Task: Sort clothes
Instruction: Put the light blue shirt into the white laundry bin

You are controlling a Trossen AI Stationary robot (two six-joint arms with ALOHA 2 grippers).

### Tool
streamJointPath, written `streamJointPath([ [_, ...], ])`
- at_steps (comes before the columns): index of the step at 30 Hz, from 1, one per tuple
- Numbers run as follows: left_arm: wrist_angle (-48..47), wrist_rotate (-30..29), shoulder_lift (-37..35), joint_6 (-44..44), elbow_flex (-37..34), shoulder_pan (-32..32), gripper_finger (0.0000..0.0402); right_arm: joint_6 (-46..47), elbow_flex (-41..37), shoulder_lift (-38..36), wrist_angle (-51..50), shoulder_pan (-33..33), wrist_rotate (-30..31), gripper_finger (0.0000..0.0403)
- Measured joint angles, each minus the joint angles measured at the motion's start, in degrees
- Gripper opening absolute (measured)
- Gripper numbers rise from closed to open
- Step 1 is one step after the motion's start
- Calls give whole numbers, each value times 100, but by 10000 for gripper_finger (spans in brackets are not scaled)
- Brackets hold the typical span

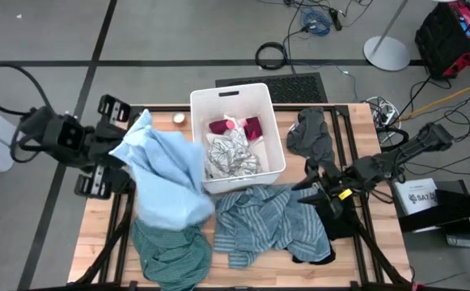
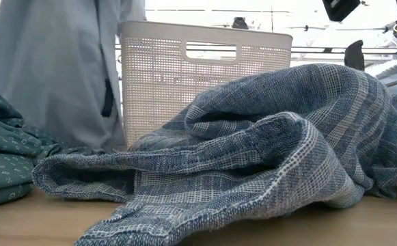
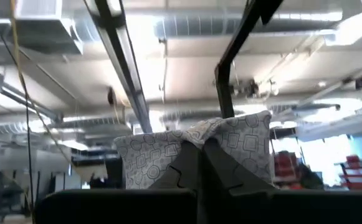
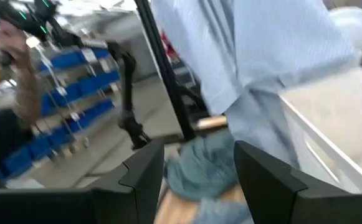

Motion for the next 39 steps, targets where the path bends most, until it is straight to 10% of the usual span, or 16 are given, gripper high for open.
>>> streamJointPath([
  [11, 830, -1693, 1439, -1, 3, 27, 4, -402, 1, 1413, 2987, 598, -292, 183],
  [17, 587, -2957, 2224, 24, -2, 97, 4, -842, 518, 2830, 3250, 834, 571, 183],
  [28, 270, -3440, 2533, -8, -2, 133, 4, -2031, 2867, 4265, 1388, 1130, 1319, 183],
  [39, 184, -3460, 2538, -13, -2, 122, 4, -1988, 4369, 5219, -133, 1298, 3933, 183],
])
